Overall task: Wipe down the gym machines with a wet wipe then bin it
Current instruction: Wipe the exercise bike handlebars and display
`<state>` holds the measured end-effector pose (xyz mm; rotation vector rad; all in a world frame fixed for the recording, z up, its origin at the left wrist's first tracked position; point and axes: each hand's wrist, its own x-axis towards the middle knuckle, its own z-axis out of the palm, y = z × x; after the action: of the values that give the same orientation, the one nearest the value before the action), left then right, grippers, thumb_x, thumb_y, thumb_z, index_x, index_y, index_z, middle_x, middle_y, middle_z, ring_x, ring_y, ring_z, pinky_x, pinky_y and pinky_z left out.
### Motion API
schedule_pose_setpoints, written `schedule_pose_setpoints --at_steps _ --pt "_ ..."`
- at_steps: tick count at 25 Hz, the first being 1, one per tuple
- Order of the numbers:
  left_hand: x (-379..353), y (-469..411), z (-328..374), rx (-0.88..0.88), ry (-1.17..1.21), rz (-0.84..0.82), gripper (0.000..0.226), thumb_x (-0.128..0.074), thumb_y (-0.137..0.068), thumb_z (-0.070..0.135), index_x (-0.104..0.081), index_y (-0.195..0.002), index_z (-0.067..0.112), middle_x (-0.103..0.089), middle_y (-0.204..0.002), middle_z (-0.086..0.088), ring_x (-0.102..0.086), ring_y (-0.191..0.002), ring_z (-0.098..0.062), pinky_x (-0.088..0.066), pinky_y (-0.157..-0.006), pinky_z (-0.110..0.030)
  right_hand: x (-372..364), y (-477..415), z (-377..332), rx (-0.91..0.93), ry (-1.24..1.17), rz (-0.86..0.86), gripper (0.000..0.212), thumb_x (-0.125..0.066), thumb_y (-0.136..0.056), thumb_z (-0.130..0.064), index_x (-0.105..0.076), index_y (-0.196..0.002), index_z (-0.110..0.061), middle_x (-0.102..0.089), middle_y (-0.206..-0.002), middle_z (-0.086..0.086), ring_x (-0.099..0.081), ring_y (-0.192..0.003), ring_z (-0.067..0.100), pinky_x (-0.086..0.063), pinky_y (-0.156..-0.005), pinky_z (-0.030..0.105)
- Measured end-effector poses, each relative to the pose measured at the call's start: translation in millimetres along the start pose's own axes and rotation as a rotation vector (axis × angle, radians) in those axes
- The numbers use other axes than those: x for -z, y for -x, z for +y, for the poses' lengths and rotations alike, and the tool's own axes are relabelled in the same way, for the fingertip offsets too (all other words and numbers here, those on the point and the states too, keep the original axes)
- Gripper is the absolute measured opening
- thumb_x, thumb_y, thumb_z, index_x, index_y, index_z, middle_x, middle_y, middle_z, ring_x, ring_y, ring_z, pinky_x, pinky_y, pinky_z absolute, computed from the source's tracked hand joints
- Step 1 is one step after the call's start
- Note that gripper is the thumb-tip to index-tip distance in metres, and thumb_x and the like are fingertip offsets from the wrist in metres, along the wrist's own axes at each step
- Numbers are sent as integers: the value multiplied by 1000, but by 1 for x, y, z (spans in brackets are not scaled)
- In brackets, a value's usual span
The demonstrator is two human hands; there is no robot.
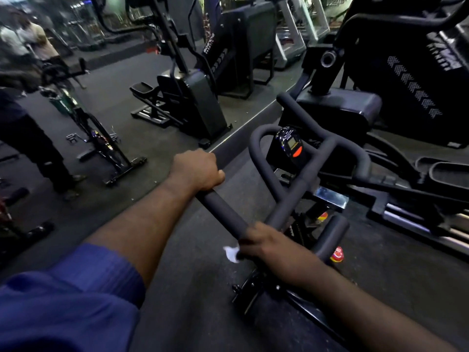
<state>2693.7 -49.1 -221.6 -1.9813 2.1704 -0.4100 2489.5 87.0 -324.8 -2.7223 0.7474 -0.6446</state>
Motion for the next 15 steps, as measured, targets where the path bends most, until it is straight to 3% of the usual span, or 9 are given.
schedule_pose_setpoints --at_steps 1,3,5,7,9,12,15 --pt "2 1 0 -13 -8 4 52 -51 -94 61 -69 -122 21 -68 -122 -12 -67 -111 -37 -47 -80 -41 8 17 0 24 8 -62 19 -58 -99 -16 -70 -113 -15 -59 -113 4 -51 -106 21 -47 -87 37" --pt "6 5 2 -65 -26 0 55 -47 -95 65 -69 -121 22 -68 -121 -11 -67 -110 -35 -46 -79 -40 26 35 11 -106 -35 -26 32 -50 -98 -22 -69 -122 -13 -59 -116 5 -53 -106 21 -45 -90 33" --pt "9 14 12 -173 -62 -8 58 -42 -95 68 -69 -120 24 -68 -121 -10 -67 -110 -34 -41 -77 -39 31 32 39 -362 -87 262 39 -54 -92 -9 -68 -128 -16 -56 -114 -2 -57 -106 20 -43 -92 24" --pt "2 25 31 -353 -113 -11 55 -36 -96 64 -69 -116 25 -69 -118 -10 -69 -106 -33 -40 -74 -38 25 18 52 -607 -53 487 41 -59 -87 4 -71 -123 -13 -56 -110 3 -61 -100 27 -39 -89 19" --pt "-5 34 44 -506 -147 -1 50 -34 -98 56 -71 -107 25 -71 -112 -8 -70 -97 -32 -40 -70 -38 0 15 34 -619 -56 410 30 -62 -89 -1 -70 -117 -10 -54 -106 8 -59 -95 28 -37 -86 21" --pt "-8 31 43 -540 -159 36 47 -33 -97 51 -72 -99 25 -73 -104 -4 -70 -88 -31 -40 -66 -37 0 26 -7 -411 -46 213 24 -57 -92 -15 -67 -114 -15 -50 -104 3 -52 -94 18 -36 -83 20" --pt "-9 30 43 -551 -178 40 49 -31 -97 51 -72 -98 25 -73 -102 -3 -69 -85 -29 -42 -65 -36 27 11 37 -529 -34 479 24 -59 -90 -8 -74 -107 -14 -58 -98 7 -55 -90 17 -35 -80 14"
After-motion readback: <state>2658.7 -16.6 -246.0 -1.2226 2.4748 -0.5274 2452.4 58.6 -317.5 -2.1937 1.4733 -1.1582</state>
